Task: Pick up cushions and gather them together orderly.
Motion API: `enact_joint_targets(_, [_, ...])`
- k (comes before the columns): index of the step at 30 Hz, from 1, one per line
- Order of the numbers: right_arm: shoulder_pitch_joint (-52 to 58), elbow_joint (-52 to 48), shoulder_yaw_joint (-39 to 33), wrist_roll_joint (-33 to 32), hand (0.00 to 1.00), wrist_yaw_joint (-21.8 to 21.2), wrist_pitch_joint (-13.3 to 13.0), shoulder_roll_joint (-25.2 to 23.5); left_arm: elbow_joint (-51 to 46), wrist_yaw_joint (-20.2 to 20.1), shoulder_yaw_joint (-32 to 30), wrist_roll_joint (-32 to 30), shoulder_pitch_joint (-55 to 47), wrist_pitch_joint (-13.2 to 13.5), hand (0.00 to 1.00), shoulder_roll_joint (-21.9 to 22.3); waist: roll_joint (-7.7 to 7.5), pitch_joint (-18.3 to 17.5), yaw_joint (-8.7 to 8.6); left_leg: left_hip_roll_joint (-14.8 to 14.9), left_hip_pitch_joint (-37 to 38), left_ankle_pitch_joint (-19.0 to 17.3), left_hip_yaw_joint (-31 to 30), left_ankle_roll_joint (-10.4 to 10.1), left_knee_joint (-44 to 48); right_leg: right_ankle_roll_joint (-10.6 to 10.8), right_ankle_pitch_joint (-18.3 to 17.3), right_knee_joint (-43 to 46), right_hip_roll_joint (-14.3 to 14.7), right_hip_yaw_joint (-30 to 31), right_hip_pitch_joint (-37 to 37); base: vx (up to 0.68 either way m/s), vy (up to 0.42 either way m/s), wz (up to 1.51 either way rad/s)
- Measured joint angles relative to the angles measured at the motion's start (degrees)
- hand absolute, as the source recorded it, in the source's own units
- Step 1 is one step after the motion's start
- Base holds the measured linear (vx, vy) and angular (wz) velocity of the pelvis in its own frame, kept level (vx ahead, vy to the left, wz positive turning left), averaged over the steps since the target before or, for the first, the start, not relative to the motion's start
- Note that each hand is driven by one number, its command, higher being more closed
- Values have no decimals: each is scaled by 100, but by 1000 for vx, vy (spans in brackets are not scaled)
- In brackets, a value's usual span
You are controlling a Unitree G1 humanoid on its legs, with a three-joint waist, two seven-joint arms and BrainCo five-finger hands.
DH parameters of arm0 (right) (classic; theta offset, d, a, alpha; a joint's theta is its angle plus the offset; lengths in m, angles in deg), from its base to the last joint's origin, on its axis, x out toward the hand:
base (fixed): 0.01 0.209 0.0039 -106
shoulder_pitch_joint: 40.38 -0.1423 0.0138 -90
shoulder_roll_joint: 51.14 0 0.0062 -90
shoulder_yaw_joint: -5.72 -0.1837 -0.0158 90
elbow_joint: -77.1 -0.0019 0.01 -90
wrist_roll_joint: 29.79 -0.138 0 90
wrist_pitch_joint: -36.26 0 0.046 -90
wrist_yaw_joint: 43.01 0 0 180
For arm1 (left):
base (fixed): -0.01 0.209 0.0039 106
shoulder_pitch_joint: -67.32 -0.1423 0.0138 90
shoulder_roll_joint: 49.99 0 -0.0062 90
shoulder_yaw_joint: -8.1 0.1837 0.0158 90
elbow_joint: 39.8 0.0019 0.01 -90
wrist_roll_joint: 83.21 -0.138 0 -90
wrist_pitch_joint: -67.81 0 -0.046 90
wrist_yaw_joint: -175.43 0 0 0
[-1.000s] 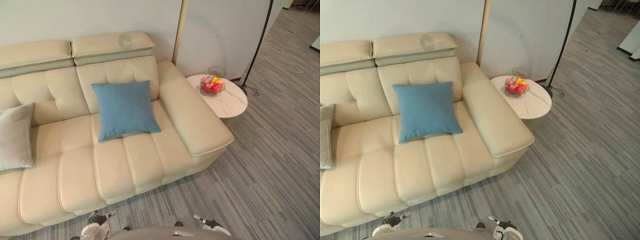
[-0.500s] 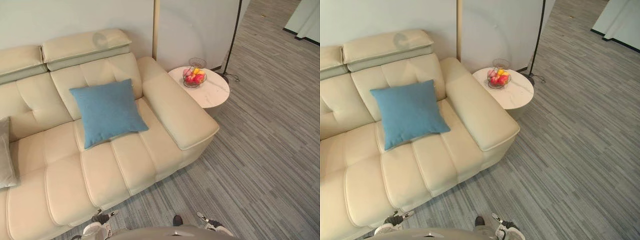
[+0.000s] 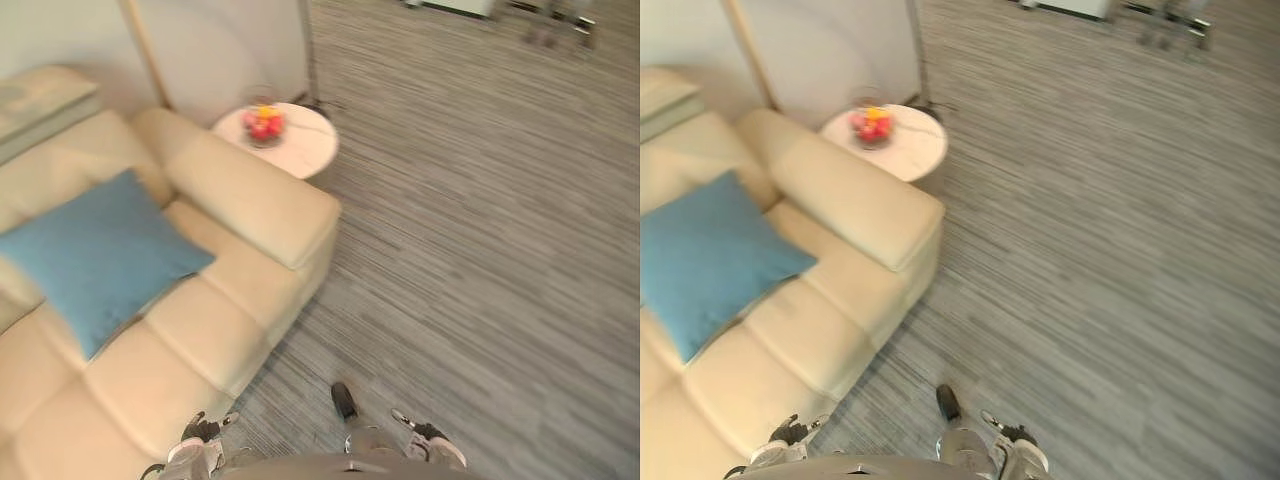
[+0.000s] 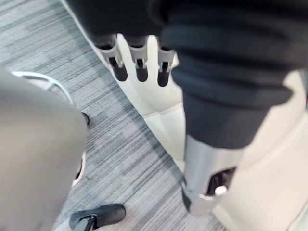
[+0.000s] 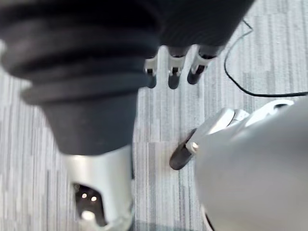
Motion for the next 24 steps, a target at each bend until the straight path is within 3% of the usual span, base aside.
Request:
enact_joint_targets(1, [91,-64,106,137,0,-1,-30,8,0,-3,9,-9,4,6,0,15,10,2,-5,40,102,10,86,-16,97,-203,-79,271,-91,-1183,-45,172,-151,-107])
enact_joint_targets(2, [89,-88,186,215,0,-1,-72,41,1,-3,23,-11,-23,13,0,21,62,-4,-4,87,174,14,135,-22,117,-428,-286,358,-112,-1822,-36,134,-176,-95])
enact_joint_targets(3, [49,-91,223,214,0,-1,-89,65,5,-5,57,-11,-36,22,0,40,96,-6,-15,102,204,14,147,-22,111,-524,-419,395,-140,-2067,-14,87,-138,-64])
enact_joint_targets(5, [-4,-78,271,246,0,-3,-110,227,8,-13,301,-11,-77,33,0,177,358,-21,-30,175,346,57,317,-80,-114,-503,-1147,1013,-584,-3651,50,168,-137,-88])
enact_joint_targets(7, [-69,-66,270,388,0,-4,-105,255,25,-13,464,-11,-62,33,0,163,405,-16,5,172,420,99,327,-55,-223,-408,-1130,1034,-468,-3450,-50,166,-161,-91])
enact_joint_targets(9, [-160,102,262,425,0,-3,-95,293,77,-11,578,-10,-25,30,0,129,410,-16,-6,144,452,374,278,-11,-244,-362,-1143,970,-315,-3188,-135,133,-172,-78])
enact_joint_targets(10, [-173,169,263,423,0,0,-90,347,86,-9,603,-10,-9,30,0,129,396,-4,-29,248,472,489,279,-150,128,-356,-1210,972,-235,-3021,-62,116,-132,-72])
enact_joint_targets(13, [-194,342,279,414,0,5,-80,339,1,-9,685,-8,-1,38,0,144,333,55,-9,832,-121,416,-326,-95,2279,-342,-1247,628,-37,-2654,340,92,-96,-60])
enact_joint_targets(15, [-182,358,264,413,0,10,-70,358,-23,-9,676,-7,17,50,0,162,376,73,9,725,-608,77,-1094,-114,2841,-340,-1245,473,77,-2412,544,85,-32,-66])
enact_joint_targets(18, [-97,348,191,386,0,10,-44,322,-176,-5,667,-3,9,69,0,161,352,89,119,318,-1111,-263,-1897,-82,2171,-332,-1244,382,197,-1891,769,78,36,-89])
enact_joint_targets(22, [24,128,82,383,0,38,1,238,-310,16,468,-6,8,73,0,234,336,92,227,-153,-1506,-206,-3232,-86,979,-231,-1194,386,309,-1195,761,47,95,-110])
enact_joint_targets(23, [79,45,83,384,0,37,-15,216,-353,68,382,-5,13,80,0,274,339,91,224,-256,-1535,-54,-3683,99,778,-183,-1162,396,388,-912,745,49,87,-122])
enact_joint_targets(24, [101,25,85,384,0,37,-12,213,-346,87,346,-7,12,78,0,296,341,89,231,-233,-1497,11,-3668,127,767,-163,-1150,398,425,-815,748,91,127,-155])
